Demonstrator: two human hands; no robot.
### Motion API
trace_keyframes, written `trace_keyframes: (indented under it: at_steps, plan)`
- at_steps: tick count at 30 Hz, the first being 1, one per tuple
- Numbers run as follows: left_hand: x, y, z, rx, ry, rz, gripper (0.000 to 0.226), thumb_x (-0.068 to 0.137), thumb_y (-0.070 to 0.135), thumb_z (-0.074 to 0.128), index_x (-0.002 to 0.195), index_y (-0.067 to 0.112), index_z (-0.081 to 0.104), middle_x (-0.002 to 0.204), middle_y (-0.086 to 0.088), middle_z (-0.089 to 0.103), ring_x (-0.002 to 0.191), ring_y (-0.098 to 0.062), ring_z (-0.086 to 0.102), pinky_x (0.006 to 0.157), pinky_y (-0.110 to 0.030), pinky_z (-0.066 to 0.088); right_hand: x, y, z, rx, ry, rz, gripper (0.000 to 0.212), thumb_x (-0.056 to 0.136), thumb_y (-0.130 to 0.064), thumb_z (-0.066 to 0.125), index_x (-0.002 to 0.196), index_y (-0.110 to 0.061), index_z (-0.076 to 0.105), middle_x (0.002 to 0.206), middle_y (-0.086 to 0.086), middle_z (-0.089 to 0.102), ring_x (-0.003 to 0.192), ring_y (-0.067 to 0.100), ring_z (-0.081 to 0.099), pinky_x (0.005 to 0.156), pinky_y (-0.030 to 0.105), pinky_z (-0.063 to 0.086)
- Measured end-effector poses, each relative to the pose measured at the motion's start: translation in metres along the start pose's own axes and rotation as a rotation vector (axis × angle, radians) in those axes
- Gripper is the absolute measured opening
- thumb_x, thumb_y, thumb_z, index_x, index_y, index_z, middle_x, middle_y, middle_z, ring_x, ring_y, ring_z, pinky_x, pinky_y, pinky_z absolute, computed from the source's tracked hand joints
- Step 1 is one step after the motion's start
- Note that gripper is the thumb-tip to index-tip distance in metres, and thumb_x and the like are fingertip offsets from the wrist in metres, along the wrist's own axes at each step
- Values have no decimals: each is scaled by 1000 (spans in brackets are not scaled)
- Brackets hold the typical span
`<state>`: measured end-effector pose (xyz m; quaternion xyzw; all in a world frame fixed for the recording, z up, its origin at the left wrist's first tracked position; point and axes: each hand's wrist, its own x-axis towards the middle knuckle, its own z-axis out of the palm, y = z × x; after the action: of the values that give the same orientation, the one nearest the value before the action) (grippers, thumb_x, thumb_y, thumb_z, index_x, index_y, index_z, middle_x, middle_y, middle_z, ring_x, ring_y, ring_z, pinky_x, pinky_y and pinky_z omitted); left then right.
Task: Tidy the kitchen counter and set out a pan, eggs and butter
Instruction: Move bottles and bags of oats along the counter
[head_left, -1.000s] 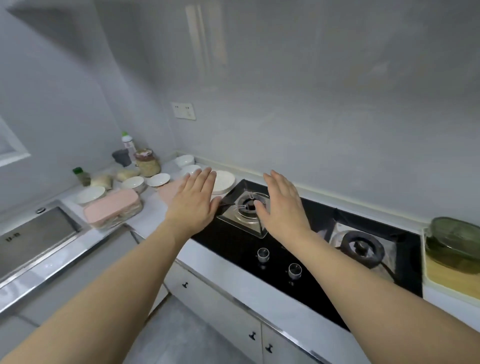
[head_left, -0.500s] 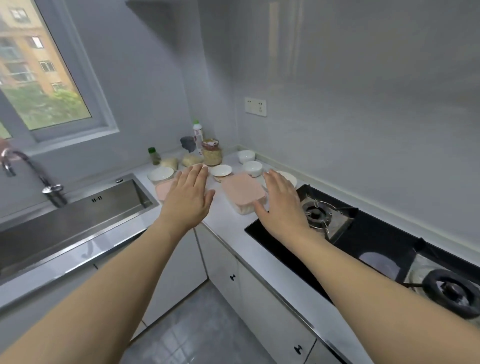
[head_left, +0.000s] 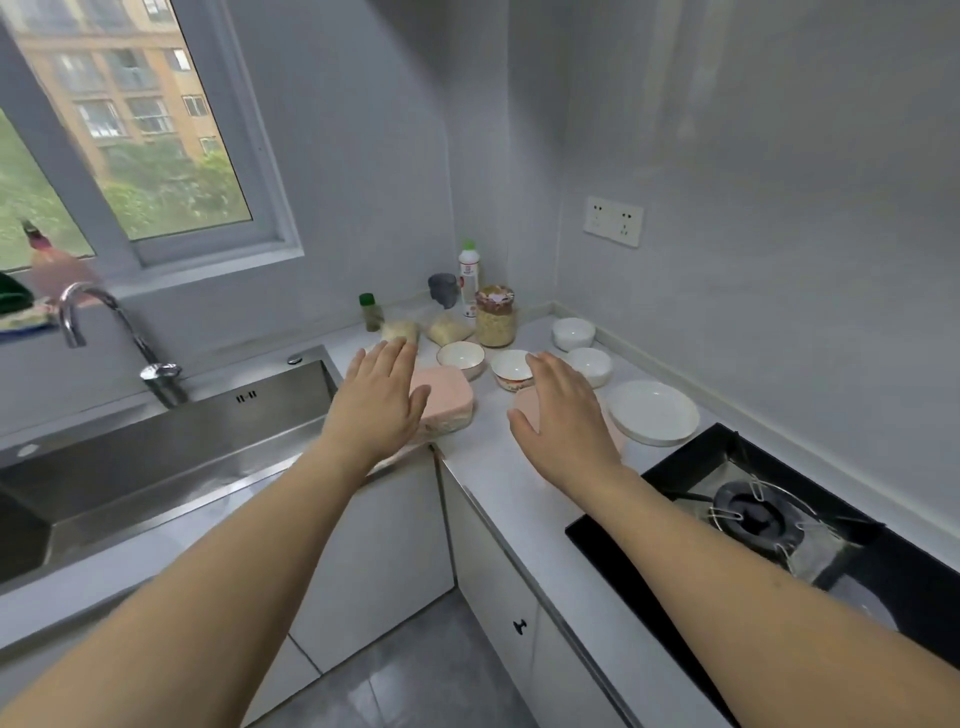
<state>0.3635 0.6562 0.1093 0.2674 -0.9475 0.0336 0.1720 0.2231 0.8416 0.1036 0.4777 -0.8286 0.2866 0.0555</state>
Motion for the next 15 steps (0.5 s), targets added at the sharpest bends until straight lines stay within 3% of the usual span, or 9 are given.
trace_keyframes:
  at_steps: [5,15]
  plan:
    - [66,-36,-2,32,33,-19,55,100,36,37,146,5,33,151,-14,36,140,-32,30,119,-48,14,67,12,10,12,17,-11,60,94,-31,52,146,-10,31,153,7,31,142,23,23,118,32,13]
    - [140,-76,14,49,39,-64,59,101,38,35,151,7,25,156,-11,27,145,-28,22,120,-44,9,160,17,33,63,20,-59,65,93,-29,54,150,-14,25,157,2,25,145,19,19,120,35,14]
